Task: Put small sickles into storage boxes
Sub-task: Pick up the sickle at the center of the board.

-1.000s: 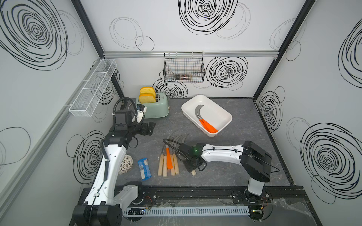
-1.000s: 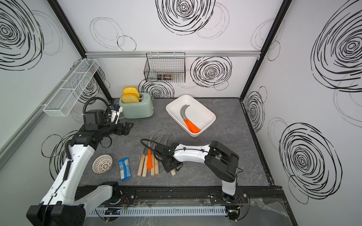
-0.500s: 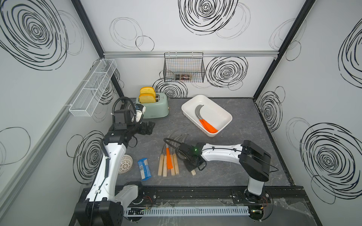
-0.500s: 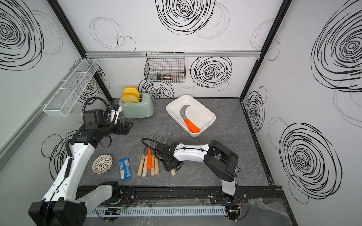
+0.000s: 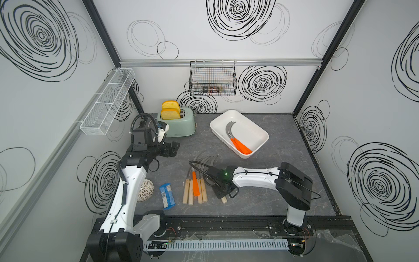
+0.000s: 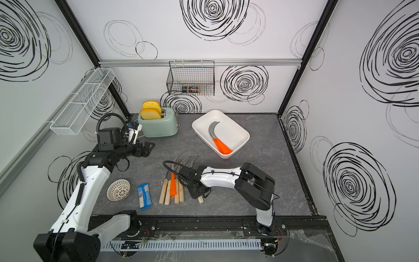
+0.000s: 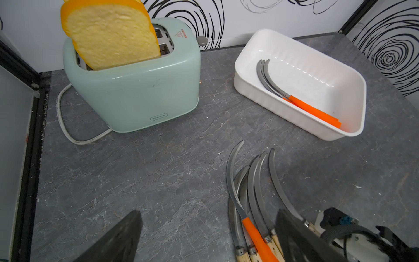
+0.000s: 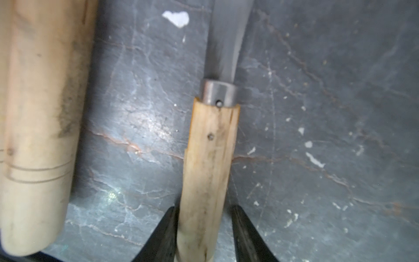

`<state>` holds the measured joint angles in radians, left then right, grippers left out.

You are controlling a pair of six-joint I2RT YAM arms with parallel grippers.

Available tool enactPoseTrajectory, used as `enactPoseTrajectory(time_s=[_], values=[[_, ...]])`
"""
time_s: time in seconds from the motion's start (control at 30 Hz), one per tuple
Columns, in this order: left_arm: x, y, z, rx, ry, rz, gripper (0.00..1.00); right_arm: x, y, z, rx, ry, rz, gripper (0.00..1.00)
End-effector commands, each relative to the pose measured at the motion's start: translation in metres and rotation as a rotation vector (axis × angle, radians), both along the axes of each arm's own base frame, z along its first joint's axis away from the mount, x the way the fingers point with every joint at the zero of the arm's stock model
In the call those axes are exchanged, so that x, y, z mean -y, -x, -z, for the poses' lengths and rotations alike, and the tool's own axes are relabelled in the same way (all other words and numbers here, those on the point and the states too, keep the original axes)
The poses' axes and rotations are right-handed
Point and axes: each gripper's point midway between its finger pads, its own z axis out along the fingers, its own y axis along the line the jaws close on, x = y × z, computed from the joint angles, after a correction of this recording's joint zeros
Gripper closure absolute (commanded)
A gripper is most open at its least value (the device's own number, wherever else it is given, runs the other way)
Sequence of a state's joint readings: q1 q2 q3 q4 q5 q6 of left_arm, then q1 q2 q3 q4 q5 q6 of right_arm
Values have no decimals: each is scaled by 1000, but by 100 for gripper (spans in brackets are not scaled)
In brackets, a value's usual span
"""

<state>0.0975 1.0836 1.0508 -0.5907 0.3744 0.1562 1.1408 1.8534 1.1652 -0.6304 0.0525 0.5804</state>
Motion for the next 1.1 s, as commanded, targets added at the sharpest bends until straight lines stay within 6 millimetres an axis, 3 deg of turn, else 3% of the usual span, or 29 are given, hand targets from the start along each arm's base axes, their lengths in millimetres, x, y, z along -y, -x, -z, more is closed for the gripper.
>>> enactPoseTrajectory(time_s=[0.0, 0.33, 0.7, 0.77, 1.07], values=[[-2, -7, -8, 45, 8, -6, 4, 17, 7, 19, -30, 83, 11, 59], [-7, -6, -1, 41, -34, -11, 4, 23, 8, 25, -17, 136, 12, 66], [-8, -4, -6, 52, -46, -11, 4, 25, 7, 27, -16, 151, 20, 87], [-8, -4, -8, 58, -46, -11, 4, 25, 6, 25, -13, 141, 23, 94], [-6, 2, -13, 70, -60, 5, 4, 33, 3, 1, 22, 119, 11, 100]])
